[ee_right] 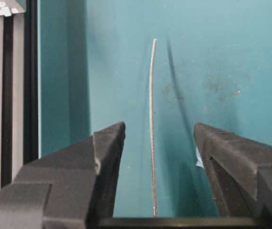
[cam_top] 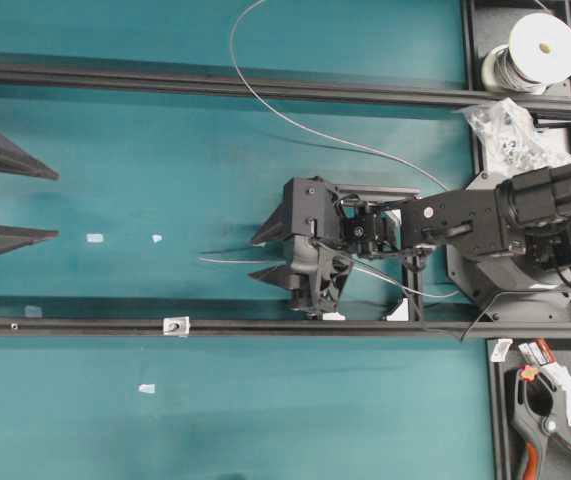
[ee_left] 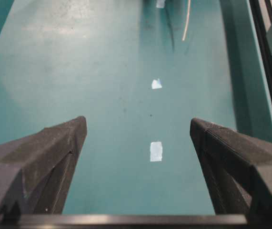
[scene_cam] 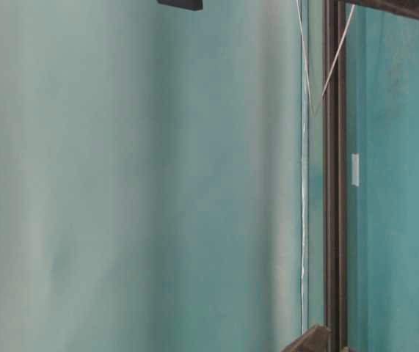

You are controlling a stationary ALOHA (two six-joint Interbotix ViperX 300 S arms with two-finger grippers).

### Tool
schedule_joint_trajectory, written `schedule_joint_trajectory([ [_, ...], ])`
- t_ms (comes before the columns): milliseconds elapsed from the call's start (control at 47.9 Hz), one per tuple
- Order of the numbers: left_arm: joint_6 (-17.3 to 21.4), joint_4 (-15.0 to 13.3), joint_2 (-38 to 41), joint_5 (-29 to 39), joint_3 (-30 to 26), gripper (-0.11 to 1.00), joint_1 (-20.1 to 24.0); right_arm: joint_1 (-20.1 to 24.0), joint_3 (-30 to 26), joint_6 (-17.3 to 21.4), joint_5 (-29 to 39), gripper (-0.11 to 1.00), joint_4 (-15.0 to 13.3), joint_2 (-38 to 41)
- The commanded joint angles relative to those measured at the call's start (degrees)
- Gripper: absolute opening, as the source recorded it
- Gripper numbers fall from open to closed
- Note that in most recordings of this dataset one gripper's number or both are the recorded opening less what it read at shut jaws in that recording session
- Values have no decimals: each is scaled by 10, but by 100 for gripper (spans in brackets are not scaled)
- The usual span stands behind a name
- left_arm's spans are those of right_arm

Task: Insert the wire through the hole in the metal fitting.
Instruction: 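Close the right gripper on the grey wire near its tip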

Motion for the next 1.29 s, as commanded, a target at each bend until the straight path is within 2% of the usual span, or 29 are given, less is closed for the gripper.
schedule_joint_trajectory([
  [0,-1,2,-2,-5,-8,81,-1,2,-11,0,4,64,-1,-5],
  [104,0,2,-1,-5,-8,81,-1,2,-11,1,5,58,-1,-5],
  [271,-1,2,-1,-5,-8,81,-1,2,-11,0,5,15,-1,-5],
  [376,-1,2,-1,-5,-8,81,-1,2,-11,0,5,1,0,-5],
  [981,-1,2,-1,-5,-8,80,-2,2,2,-4,-81,0,-1,-5],
  [1273,-4,2,-4,-5,-7,80,-1,-7,-4,-6,-50,0,-1,-29],
])
